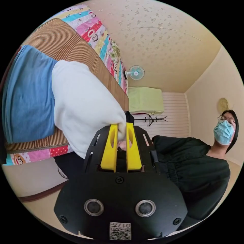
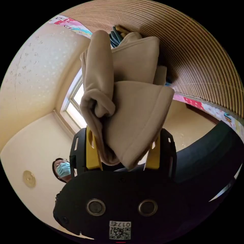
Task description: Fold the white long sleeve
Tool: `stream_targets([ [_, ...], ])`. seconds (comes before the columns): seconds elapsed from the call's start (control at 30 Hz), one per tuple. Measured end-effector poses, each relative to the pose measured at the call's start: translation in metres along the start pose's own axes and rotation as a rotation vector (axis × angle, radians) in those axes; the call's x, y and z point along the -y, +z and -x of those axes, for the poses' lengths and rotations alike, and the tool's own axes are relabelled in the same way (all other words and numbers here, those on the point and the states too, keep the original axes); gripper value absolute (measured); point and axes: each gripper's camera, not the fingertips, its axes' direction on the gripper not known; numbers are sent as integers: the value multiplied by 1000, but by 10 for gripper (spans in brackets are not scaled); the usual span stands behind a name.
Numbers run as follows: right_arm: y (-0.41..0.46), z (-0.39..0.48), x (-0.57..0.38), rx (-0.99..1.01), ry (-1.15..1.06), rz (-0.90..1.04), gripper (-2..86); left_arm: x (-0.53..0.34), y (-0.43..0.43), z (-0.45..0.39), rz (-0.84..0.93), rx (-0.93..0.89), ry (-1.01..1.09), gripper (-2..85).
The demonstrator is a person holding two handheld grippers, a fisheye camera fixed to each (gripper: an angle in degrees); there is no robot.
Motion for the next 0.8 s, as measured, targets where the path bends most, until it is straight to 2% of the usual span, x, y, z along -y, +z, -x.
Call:
stream_targets([
  [0.03,9,18,1,51,-92,15,138,3,0,-17,-16,-14,25,54],
  [0.1,22,53,2,81,-230,11,86,6,-13,-45,-59,-35,74,54],
  [0.23,80,147,8,-37,-485,99,65,10,-62,-136,-140,-31,270,54],
  [0.33,132,187,20,-198,-552,156,71,1,-101,-173,-192,-1,336,59],
  [0.4,160,193,33,-358,-549,161,83,-10,-123,-166,-229,61,275,64],
  [0.57,186,131,67,-839,-294,144,159,-81,-161,-67,-267,503,-230,131],
  [0.63,176,102,54,-1019,-255,138,163,-107,-162,-60,-323,554,-274,132],
  [0.67,172,97,48,-1047,-250,134,164,-114,-155,-61,-338,588,-280,130],
  [0.8,132,73,5,-1199,-195,123,157,-77,-97,-67,-266,699,-199,130],
])
